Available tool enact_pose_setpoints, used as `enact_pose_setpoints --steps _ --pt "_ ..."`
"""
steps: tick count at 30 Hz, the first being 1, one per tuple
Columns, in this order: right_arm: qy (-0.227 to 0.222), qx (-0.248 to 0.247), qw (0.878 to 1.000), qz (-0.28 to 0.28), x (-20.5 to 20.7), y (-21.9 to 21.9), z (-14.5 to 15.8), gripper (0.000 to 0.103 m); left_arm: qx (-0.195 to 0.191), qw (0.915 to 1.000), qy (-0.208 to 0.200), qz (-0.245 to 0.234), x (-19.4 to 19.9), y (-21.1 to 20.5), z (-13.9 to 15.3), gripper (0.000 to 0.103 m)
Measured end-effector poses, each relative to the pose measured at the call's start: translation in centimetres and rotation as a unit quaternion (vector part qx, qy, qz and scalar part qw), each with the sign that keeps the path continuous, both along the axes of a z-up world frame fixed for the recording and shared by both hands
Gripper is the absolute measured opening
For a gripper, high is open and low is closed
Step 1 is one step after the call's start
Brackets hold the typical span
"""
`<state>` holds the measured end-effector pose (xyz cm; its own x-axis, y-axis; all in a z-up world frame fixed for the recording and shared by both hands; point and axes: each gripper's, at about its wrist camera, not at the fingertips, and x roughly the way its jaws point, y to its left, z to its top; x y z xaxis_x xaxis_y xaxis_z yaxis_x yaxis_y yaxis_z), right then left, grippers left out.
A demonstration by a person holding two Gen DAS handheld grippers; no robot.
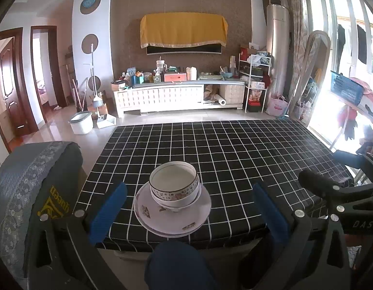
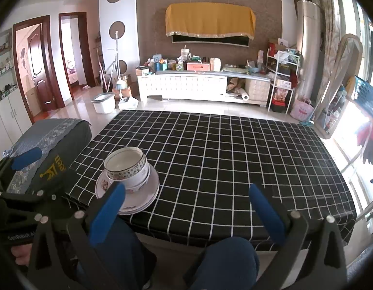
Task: Organize plates and bowls
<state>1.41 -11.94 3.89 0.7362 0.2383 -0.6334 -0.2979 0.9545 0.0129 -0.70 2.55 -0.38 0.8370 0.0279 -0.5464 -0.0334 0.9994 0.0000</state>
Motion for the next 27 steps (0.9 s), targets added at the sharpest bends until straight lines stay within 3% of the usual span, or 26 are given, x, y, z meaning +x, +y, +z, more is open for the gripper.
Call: enact_pose_setpoints --steps 27 --pt "0.002 0.0 1.0 0.001 -0.3 -0.04 0.12 0.103 -0.005 0.9999 -0.001 -0.014 -0.36 0.39 0.04 0.103"
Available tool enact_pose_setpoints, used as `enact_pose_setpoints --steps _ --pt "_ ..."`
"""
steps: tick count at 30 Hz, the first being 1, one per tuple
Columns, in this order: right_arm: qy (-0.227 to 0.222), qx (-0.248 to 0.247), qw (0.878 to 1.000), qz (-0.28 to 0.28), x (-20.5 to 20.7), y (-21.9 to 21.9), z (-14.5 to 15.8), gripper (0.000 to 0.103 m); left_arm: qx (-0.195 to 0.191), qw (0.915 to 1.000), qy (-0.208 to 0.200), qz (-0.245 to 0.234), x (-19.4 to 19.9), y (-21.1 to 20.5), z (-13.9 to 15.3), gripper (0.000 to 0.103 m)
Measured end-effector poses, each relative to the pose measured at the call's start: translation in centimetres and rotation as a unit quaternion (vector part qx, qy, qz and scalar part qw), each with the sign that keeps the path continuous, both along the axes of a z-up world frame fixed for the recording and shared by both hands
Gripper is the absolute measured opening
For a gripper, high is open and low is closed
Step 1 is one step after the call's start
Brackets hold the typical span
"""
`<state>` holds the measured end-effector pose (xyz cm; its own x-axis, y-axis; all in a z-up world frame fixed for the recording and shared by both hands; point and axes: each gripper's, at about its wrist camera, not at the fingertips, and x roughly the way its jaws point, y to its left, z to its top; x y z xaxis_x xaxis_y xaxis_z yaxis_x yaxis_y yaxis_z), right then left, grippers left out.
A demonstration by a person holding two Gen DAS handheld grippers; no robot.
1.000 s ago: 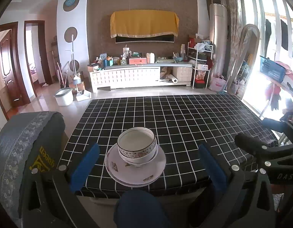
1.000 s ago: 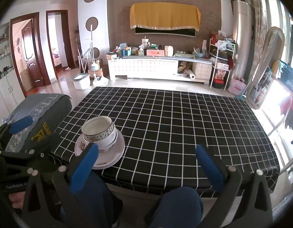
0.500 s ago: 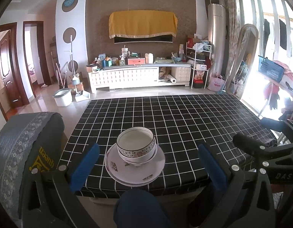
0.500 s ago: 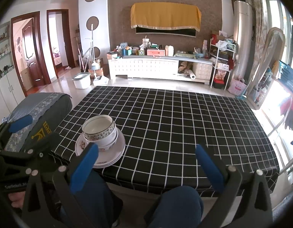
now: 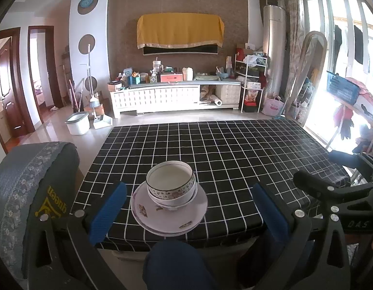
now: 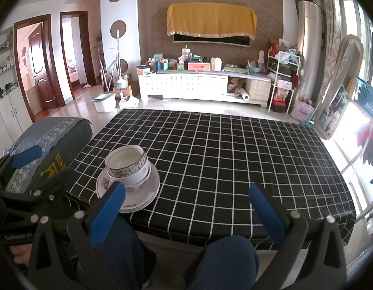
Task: Organize plates and bowls
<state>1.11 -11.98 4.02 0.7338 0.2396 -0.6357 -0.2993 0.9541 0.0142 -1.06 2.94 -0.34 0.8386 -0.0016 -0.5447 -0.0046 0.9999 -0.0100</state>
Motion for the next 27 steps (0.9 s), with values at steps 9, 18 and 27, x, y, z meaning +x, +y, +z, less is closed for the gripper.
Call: enact_pose_setpoints --steps 9,18,27 --pt "0.0 0.001 1.0 0.0 0.06 -0.1 0.03 0.103 0.001 1.0 0.006 -0.004 0.08 0.06 -0.01 0.103" --pt "0.002 0.002 1.0 0.0 -0.34 -0.26 -0.12 0.103 -0.002 1.0 0.005 -0.005 -0.08 0.01 0.05 0.103" --pt "0.003 0.002 1.0 -0.001 -0.45 -0.29 -0.1 0.103 -0.002 0.9999 0.004 -0.012 -0.15 -0.13 -0.03 0.103"
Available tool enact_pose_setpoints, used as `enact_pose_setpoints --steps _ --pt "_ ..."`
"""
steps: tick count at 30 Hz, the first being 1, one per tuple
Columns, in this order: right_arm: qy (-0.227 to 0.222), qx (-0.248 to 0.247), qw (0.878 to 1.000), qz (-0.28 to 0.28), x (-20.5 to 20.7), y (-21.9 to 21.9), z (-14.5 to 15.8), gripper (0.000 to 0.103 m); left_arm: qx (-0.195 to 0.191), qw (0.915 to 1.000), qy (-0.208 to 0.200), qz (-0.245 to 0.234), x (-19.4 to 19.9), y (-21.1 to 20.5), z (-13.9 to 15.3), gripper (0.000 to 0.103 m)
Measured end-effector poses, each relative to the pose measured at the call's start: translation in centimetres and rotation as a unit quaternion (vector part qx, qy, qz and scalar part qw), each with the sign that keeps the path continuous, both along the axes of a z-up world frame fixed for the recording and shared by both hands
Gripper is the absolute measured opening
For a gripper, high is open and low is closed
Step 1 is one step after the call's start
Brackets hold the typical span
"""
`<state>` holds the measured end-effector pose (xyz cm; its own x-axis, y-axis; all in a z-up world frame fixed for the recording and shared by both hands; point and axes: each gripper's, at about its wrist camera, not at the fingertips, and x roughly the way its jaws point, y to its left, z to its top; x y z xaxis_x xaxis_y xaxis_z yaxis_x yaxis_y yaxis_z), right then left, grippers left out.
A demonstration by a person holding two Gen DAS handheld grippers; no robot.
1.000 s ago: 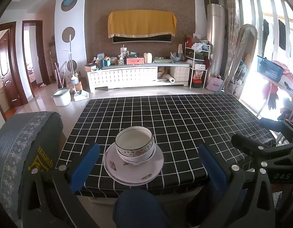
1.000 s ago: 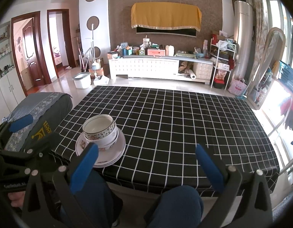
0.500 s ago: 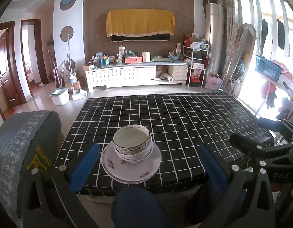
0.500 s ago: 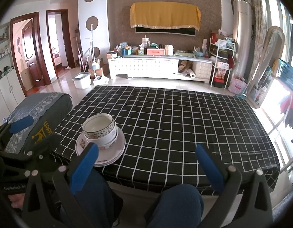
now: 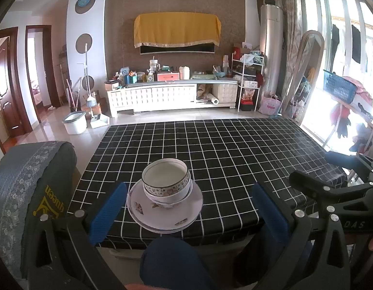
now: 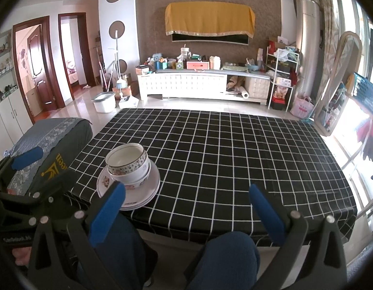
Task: Organize plates and bowls
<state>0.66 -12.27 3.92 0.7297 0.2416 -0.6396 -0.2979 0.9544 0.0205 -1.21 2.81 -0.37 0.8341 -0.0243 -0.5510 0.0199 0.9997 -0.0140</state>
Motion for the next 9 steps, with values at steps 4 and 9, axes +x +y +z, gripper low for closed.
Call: enact_pose_setpoints --steps 4,9 --pt "0.002 0.002 1.0 -0.001 -0.1 0.03 -0.21 0.103 -0.001 1.0 0.003 0.0 -0.03 -0.07 -0.04 0.103" --pt "0.006 0.004 1.0 -0.003 -0.21 -0.03 -0.42 0.103 -0.005 0.9999 0.012 -0.003 0.07 0.09 -0.27 0.103"
